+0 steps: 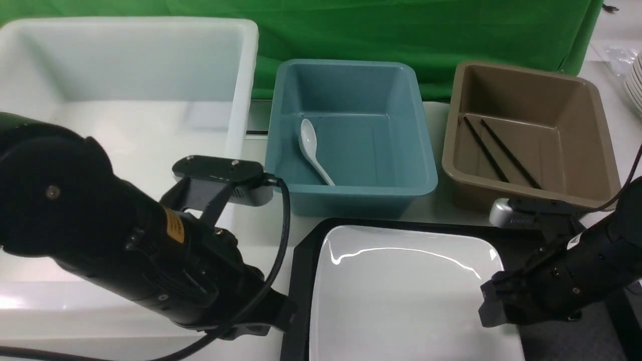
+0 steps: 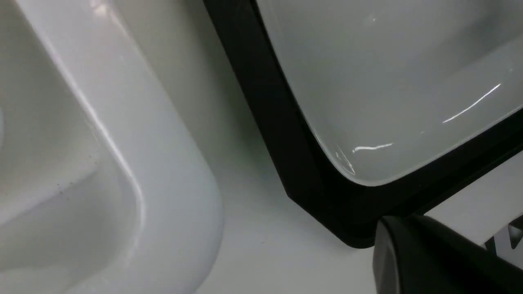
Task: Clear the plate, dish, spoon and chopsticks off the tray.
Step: Use the right arm to move the plate from left to right
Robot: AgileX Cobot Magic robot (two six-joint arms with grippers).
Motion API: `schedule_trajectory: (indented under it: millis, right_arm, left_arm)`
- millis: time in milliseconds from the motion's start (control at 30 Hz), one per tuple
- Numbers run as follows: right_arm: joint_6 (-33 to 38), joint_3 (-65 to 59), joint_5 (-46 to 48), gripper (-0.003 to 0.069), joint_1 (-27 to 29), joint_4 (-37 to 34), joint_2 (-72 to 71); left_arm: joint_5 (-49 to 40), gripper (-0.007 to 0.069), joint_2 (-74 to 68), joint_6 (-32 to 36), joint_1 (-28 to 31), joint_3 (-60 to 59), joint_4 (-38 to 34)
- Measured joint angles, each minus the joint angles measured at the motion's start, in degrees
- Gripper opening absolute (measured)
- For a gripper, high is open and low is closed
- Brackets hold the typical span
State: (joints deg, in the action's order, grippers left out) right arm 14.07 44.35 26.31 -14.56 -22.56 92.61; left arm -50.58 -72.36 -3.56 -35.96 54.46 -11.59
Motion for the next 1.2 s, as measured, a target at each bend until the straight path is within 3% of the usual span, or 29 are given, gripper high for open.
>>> schedule_trajectory:
  millis: [300,400,433,467,567,700,900,1000,1100,1133,1200]
  right_arm:
    - [-2.8,0.0,-0.5,0.0449,-0.1,1.5,1.1]
    - [-2.6,0.0,-0.4,0.0309,-0.1,3.2,1.1]
    - [-2.9,0.0,-0.2,0.0199,-0.1,3.8,1.1]
    - [-3.7,0.1,-0.1,0.0147,0.0,4.1,0.8]
    - [-6.0,0.1,0.7,0.0139,0.2,6.5,0.4]
    - [-12.6,-0.3,4.5,0.0139,3.6,14.8,-2.1]
    - [-16.0,-1.8,7.6,0.0127,9.0,17.4,-6.5]
    - [-16.5,-1.9,9.3,0.0162,9.5,17.7,-6.8]
    - [-16.4,-1.9,10.6,0.0312,9.6,18.1,-6.9]
    - [-16.4,-1.9,10.7,0.0324,9.6,18.1,-6.9]
    - [-15.7,-1.9,11.6,0.0455,9.7,18.3,-7.6]
  left_arm:
    - [1.8,0.0,0.0,0.0,0.0,0.0,0.4]
    - [2.1,0.0,0.0,0.0,0.0,0.0,0.4]
    - [2.1,0.0,0.0,0.1,0.0,0.0,0.4]
    - [2.1,0.0,0.0,0.1,0.0,0.0,0.4]
    - [2.1,0.0,0.0,0.2,0.0,0.0,-0.1]
    - [2.1,0.0,0.0,0.2,-1.3,0.0,-0.3]
    - [4.9,0.0,-0.6,-2.1,-6.7,0.1,-0.4]
    - [6.6,0.0,-2.4,-4.3,-8.6,0.2,-0.7]
    - [6.8,0.0,-5.5,-5.5,-9.7,1.8,-0.8]
    - [6.8,0.0,-5.9,-5.5,-9.8,2.1,-0.8]
    - [6.7,0.0,-8.6,-5.6,-10.8,4.1,-0.5]
